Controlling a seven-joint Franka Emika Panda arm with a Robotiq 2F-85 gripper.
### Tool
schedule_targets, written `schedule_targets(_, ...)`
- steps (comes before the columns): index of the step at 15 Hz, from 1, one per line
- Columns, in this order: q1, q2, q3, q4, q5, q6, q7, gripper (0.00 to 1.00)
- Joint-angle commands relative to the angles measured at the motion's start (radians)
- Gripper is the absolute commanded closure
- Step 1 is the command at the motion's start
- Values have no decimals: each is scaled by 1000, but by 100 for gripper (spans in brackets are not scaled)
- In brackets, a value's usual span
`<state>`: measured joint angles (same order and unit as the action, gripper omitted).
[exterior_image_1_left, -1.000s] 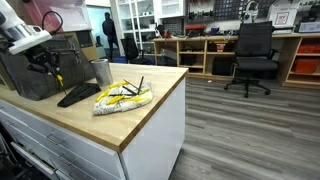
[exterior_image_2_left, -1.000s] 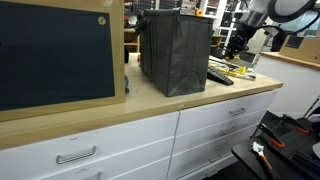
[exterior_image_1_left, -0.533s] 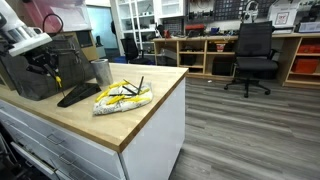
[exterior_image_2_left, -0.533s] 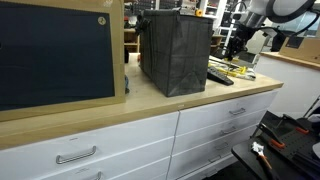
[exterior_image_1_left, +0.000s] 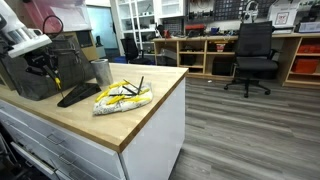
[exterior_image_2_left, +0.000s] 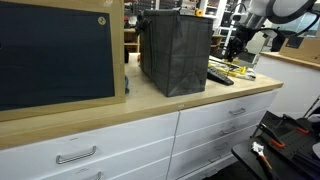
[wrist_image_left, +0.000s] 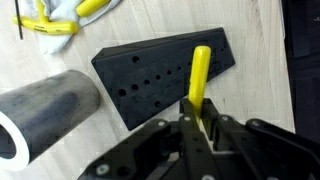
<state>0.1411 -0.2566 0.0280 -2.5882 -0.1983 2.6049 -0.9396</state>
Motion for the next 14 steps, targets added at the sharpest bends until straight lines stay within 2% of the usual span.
schedule_targets(1, 11, -36, -15, -22, 20, -18, -31, 96)
schedule_targets(14, -5, -29, -10, -11, -6, -51, -13, 96)
